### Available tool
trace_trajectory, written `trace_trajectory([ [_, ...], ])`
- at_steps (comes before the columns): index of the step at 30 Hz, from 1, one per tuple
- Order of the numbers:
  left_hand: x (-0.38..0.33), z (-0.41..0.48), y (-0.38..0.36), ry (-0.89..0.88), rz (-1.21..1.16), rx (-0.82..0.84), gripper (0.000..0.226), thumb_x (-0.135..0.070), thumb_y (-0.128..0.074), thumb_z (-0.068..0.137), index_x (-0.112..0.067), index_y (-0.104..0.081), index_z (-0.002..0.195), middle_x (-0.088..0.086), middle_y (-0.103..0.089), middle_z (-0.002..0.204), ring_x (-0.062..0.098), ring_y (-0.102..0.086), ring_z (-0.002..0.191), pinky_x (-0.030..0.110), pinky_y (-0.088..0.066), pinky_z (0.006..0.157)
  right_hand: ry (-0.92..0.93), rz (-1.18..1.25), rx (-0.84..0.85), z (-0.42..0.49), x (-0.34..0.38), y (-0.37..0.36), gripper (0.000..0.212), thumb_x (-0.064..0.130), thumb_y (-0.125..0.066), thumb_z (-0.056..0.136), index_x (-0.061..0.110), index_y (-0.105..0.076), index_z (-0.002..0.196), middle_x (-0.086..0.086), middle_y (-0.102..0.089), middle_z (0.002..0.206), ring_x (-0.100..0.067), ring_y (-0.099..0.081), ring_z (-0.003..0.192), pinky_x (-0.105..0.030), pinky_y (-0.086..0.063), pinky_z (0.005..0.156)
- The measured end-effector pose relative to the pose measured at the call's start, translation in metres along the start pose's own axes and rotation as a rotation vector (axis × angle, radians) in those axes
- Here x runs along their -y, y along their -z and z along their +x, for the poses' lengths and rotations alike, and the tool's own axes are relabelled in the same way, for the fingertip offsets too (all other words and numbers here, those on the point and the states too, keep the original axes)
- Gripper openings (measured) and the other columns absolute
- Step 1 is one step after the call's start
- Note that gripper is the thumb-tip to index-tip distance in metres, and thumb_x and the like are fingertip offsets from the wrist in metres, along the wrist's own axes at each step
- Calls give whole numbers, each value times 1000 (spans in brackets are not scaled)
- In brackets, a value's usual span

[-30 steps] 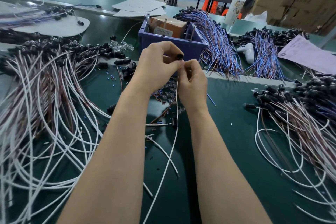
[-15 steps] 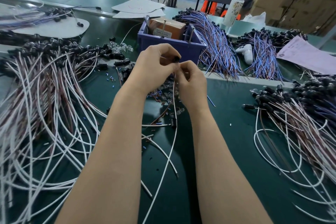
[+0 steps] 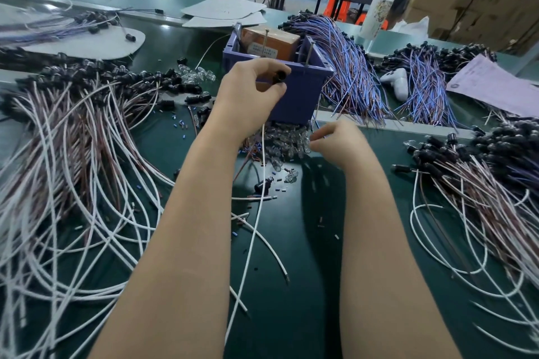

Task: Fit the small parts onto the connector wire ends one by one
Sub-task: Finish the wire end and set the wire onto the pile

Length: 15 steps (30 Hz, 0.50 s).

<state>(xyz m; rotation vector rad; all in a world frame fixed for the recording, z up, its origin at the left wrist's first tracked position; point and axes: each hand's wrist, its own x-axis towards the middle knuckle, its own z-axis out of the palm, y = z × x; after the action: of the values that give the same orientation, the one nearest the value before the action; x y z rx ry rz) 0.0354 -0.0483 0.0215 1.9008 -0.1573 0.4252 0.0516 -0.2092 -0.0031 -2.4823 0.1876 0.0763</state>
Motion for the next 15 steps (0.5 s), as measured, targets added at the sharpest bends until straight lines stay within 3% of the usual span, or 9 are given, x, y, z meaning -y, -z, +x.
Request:
trace_trajectory([
  [6, 2, -1, -2, 29, -41, 35, 17, -10, -63, 89, -24, -68, 98, -8, -66, 88, 11, -67, 91, 20, -52, 84, 51, -89, 69, -2, 11, -20, 21, 12, -60, 87, 19, -69, 105, -7, -65, 111, -26, -59, 106, -32, -50, 90],
  [10, 2, -1, -3, 31, -68, 45, 16, -8, -62, 89, -22, -67, 98, -2, -69, 93, 10, -68, 93, 25, -53, 89, 87, -67, -5, 0, 10, -30, 13, 16, -61, 88, 20, -69, 98, -8, -65, 109, -28, -60, 100, -40, -52, 88],
  [15, 3, 0, -3, 26, -82, 46, 17, -7, -62, 89, -22, -68, 97, -1, -70, 95, 9, -67, 94, 26, -53, 91, 119, -65, -65, 7, 8, -36, 18, 17, -54, 93, 13, -66, 105, -12, -61, 117, -30, -55, 107, -35, -47, 90],
])
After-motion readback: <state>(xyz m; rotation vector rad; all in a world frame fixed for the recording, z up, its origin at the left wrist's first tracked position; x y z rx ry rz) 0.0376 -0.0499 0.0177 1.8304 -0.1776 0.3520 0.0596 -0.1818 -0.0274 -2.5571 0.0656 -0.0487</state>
